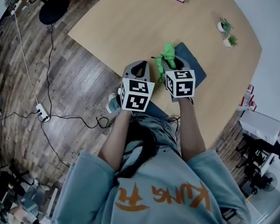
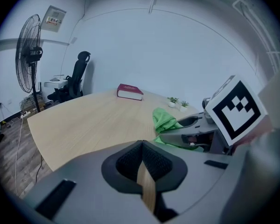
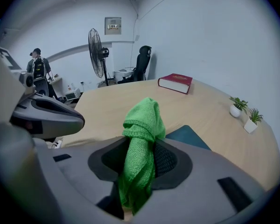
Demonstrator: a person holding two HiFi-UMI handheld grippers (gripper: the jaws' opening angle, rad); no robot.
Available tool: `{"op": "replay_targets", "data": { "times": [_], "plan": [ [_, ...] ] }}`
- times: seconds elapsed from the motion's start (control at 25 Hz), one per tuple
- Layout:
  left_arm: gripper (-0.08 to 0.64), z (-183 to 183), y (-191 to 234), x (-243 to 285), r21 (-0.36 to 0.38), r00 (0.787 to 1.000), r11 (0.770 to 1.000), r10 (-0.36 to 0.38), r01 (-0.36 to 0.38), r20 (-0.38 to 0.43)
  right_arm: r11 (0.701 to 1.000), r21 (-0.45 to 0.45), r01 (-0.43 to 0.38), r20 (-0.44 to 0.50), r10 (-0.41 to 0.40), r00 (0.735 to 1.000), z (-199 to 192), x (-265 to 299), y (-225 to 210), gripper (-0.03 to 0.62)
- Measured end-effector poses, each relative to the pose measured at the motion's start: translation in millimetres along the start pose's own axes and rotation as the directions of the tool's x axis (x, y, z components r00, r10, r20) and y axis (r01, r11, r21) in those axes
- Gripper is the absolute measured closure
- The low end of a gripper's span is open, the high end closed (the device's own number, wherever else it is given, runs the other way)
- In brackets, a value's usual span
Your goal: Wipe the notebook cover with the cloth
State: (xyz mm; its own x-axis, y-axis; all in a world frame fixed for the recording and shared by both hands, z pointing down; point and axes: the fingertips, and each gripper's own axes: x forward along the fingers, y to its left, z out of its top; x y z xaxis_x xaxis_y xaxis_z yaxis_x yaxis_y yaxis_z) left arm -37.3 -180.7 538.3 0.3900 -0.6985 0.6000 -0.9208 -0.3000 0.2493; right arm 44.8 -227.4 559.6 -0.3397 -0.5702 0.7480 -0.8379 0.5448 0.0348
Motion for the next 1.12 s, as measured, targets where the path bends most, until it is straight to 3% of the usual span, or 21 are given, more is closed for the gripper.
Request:
{"op": "replay_targets", "data": {
  "times": [0.24,1.12],
  "plan": [
    [0.543,-4.8,4.2,2.3,-0.002,1.000,1.000,-0.002,0.002,-0.019,1.000,0.019,0.012,-0.013,-0.011,1.000,-11.5,-1.4,-3.4,0.462],
    [0.543,0.8,-41.3,33.7,0.095,0.994,0.991,-0.089,0.096,-0.069,0.991,0.117,0.068,-0.015,-0.067,0.998,-52.8,-35.3,-51.7,0.460]
  ]
}}
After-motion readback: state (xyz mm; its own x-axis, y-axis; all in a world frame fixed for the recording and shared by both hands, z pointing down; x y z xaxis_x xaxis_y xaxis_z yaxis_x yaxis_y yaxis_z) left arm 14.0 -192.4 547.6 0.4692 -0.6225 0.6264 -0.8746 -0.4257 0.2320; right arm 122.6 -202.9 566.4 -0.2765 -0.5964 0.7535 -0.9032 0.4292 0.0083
